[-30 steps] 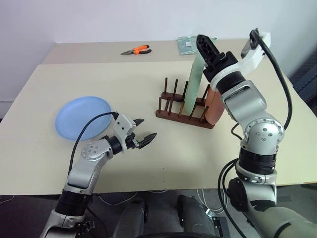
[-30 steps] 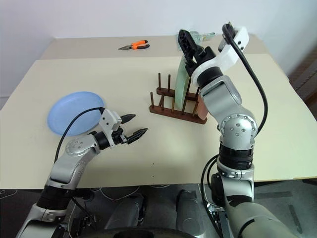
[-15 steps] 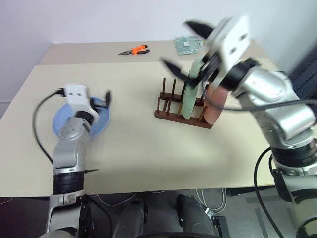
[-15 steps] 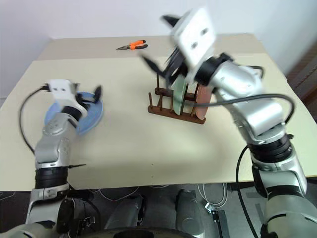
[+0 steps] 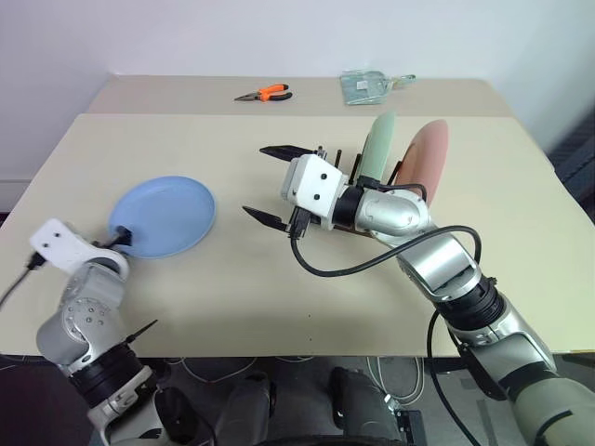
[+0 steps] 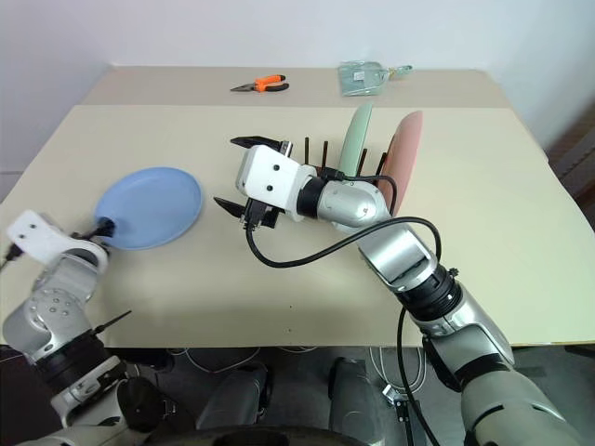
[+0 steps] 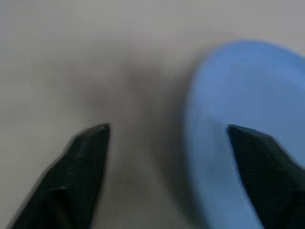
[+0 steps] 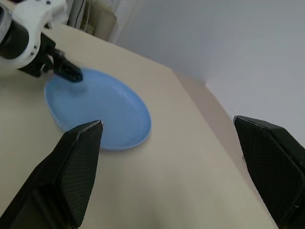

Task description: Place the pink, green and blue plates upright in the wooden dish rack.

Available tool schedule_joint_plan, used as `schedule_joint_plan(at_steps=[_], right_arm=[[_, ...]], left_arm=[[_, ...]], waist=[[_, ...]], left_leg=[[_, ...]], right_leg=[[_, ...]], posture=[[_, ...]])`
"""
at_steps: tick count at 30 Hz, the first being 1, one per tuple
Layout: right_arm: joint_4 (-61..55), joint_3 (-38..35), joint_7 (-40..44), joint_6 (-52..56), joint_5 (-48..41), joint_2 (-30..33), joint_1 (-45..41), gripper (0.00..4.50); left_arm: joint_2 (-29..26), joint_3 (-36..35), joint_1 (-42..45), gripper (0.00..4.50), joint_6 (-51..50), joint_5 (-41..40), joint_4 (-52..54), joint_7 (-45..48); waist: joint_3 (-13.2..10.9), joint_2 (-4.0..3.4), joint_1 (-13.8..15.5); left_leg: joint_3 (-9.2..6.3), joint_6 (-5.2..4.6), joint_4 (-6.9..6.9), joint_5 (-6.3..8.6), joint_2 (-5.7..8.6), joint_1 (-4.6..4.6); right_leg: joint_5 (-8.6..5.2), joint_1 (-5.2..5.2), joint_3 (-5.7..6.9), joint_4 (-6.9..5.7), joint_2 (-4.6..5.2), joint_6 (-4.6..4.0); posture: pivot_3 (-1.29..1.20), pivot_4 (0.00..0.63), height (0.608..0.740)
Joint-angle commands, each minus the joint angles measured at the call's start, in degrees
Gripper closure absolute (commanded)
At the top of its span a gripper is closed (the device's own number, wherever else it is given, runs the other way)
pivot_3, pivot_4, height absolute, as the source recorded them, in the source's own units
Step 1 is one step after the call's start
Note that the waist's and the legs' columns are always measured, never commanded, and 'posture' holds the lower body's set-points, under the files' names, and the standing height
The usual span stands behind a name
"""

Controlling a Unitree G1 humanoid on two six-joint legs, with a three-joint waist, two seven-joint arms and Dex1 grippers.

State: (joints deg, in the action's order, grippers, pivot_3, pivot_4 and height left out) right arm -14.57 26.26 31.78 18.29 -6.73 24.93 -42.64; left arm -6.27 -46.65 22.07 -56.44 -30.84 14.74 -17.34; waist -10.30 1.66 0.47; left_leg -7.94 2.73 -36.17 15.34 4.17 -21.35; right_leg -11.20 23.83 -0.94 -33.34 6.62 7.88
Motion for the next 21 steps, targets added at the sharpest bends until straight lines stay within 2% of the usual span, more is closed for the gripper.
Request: schedule_joint_plan(at_steps=[1, 3, 5, 6, 8, 13, 21], right_arm=[[-0.9, -2.5, 0.6, -1.1, 1.6, -0.9, 0.3, 0.0], [-0.9, -3.0, 1.1, -0.7, 2.0, -1.0, 0.6, 0.0], [-0.6, -3.0, 1.4, -0.9, 3.5, -0.4, 0.9, 0.0], [-0.5, -2.7, 1.7, -1.4, 4.8, 0.1, 1.1, 0.0], [-0.6, -2.0, 2.1, -2.9, 7.1, 0.7, 1.3, 0.0], [1.1, 0.2, 2.7, -8.3, 13.9, 1.0, 0.9, 0.0], [16.1, 3.0, -1.3, -19.4, 26.6, -2.2, -6.2, 0.0]], left_arm=[[1.0, -2.7, 1.6, 2.24, -0.3, -4.8, 0.1, -1.2], [0.7, -3.1, 2.6, 3.27, 0.0, -6.2, -1.1, -1.6], [-1.3, 0.6, 3.5, 4.31, 2.6, -5.6, -2.0, 1.8], [-3.0, 4.7, 3.9, 4.42, 4.8, -4.6, -1.2, 5.7], [-5.5, 11.2, 4.8, 4.42, 8.0, -3.7, 1.0, 11.7], [-10.8, 23.4, 10.0, 4.42, 12.5, -0.4, 4.6, 18.1], [-12.3, 27.0, 18.9, 4.42, 9.6, -3.7, 7.1, 18.6]], waist=[[0.0, 0.0, 0.0], [0.0, 0.01, 0.0], [0.0, 0.02, 0.0], [0.0, 0.02, 0.0], [0.0, 0.09, 0.2], [0.0, 0.09, 0.0], [-0.1, 0.06, -1.7]], left_leg=[[-0.01, 0.02, 0.01, -0.01, -0.01, -0.01], [0.0, 0.02, 0.01, -0.01, -0.01, -0.01], [-0.01, 0.02, 0.01, -0.01, -0.01, -0.02], [-0.01, 0.03, 0.01, -0.02, -0.01, -0.02], [0.0, 0.04, 0.0, -0.02, -0.01, -0.06], [0.05, 0.04, 0.01, -0.03, 0.01, -0.07], [0.11, 0.14, 0.18, -0.1, -0.08, -0.03]], right_leg=[[0.0, 0.01, 0.0, 0.0, -0.03, -0.01], [0.01, 0.01, 0.0, 0.01, -0.03, -0.01], [0.01, 0.02, 0.0, 0.01, -0.04, -0.01], [0.01, 0.02, 0.0, 0.01, -0.05, -0.02], [0.02, 0.03, 0.0, 0.02, -0.06, -0.04], [0.05, 0.02, -0.03, 0.09, -0.04, -0.08], [0.07, 0.2, -0.09, -0.01, -0.11, -0.11]], posture=[[0.0, 0.15, 0.74], [0.0, 0.15, 0.74], [0.0, 0.15, 0.74], [0.0, 0.15, 0.74], [0.0, 0.15, 0.74], [0.0, 0.15, 0.74], [0.0, 0.15, 0.74]])
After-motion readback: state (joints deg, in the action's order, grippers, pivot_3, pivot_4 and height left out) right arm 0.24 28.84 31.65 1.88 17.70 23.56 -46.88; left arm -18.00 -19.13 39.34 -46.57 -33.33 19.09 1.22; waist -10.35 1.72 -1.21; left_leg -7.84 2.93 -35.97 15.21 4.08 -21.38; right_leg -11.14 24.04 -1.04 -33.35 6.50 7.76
